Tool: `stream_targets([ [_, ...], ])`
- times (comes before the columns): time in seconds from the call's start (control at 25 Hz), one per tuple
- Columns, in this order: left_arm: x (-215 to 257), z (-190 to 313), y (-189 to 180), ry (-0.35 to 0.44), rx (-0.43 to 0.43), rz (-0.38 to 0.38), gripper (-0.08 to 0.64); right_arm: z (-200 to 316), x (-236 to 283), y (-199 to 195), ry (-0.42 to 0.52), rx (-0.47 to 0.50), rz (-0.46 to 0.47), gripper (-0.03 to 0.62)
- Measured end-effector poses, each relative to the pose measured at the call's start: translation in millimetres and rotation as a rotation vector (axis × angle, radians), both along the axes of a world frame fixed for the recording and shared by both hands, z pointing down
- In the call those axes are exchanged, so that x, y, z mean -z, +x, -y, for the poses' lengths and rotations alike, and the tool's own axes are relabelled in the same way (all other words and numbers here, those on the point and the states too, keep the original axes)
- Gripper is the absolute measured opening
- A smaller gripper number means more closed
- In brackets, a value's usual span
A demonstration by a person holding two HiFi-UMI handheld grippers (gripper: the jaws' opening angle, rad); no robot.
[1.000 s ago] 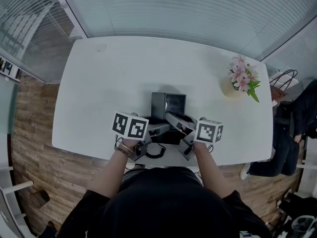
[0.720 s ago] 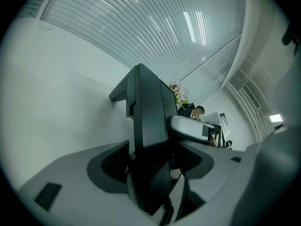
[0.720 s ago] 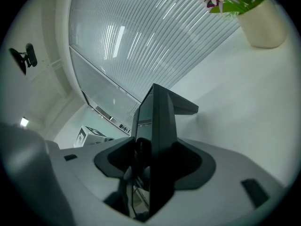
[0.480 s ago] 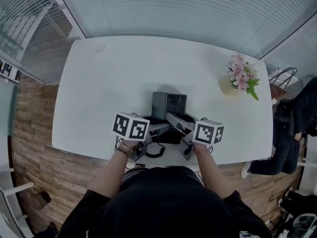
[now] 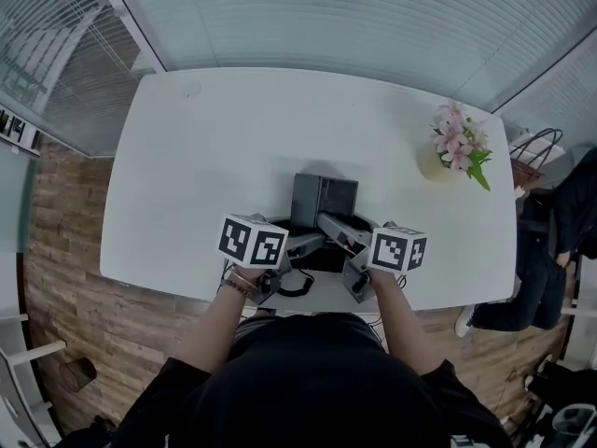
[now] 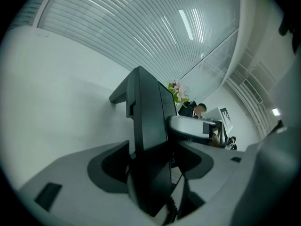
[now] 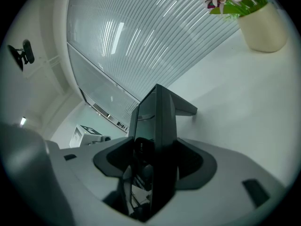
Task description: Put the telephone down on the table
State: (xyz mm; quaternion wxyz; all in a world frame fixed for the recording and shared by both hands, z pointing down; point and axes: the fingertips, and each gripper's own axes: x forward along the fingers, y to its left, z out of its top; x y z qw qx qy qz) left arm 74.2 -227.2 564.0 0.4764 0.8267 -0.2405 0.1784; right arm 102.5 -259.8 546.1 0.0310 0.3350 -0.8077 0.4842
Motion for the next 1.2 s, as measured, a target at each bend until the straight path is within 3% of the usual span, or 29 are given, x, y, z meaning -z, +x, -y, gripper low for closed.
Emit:
stream_targets([
  [0.44,0.7,1.0,-0.5,0.012,0.0,0.008,0.31,-0.3,0.9,1.6,0.011,-0.007,-0.037,0.272],
  [0.88,0.9,1.2,-2.0,0.018,0.003,0.014,0.31,0.3,4.1,4.7,0.06,-0.019,-0.15,0.288],
  [1.2,-0.2,-0.1,-2.9,0.037,-0.001,0.036,0.31,0.6,4.3,6.9,0.089,-0.008,-0.184,0.298],
])
